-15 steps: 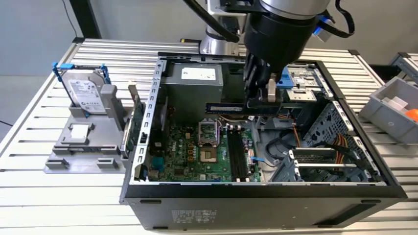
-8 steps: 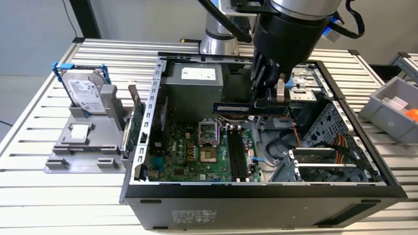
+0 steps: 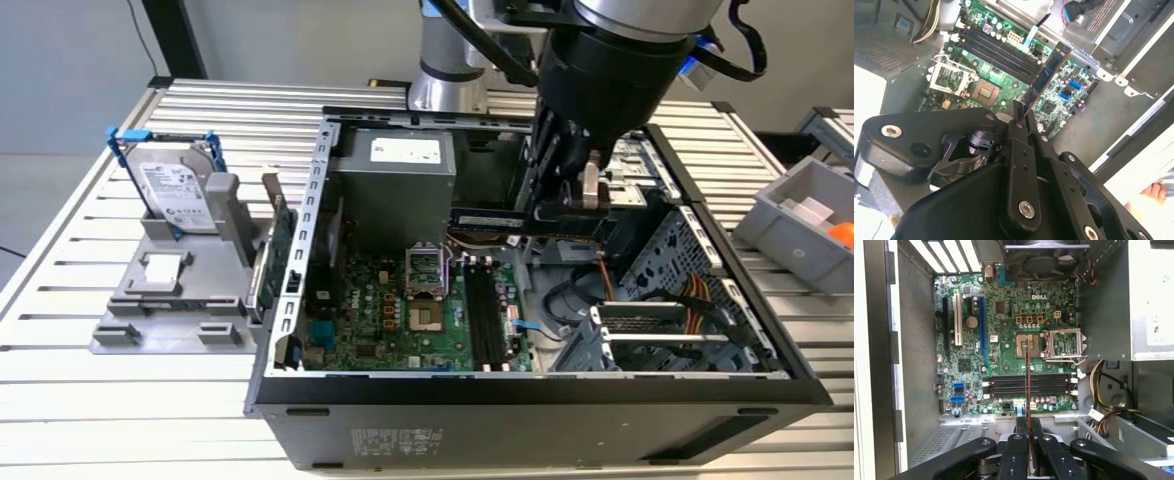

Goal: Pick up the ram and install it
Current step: 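Pick up the ram and move it above insertion slot, then insert the ram into the slot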

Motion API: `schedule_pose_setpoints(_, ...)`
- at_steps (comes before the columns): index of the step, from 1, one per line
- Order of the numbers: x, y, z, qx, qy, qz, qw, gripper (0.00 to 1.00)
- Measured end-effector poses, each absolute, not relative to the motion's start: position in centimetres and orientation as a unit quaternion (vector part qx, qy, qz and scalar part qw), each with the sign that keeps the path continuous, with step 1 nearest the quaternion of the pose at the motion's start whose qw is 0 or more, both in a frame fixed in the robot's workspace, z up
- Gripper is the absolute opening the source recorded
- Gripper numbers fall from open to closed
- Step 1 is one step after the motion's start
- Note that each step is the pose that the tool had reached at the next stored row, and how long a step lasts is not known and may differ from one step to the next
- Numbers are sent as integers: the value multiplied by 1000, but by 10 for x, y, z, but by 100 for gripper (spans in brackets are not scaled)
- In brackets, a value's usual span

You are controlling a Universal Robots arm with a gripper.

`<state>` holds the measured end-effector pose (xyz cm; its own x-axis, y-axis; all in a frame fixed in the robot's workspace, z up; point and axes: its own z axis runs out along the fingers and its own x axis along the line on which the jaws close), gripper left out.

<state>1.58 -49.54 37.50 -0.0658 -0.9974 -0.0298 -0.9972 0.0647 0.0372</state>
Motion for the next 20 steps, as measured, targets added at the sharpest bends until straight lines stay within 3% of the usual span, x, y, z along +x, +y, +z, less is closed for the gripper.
schedule_pose_setpoints(16, 37, -496, 375, 667, -744, -24, 3, 0)
schedule_pose_setpoints(20, 44, -497, 375, 667, -745, -28, 7, 0)
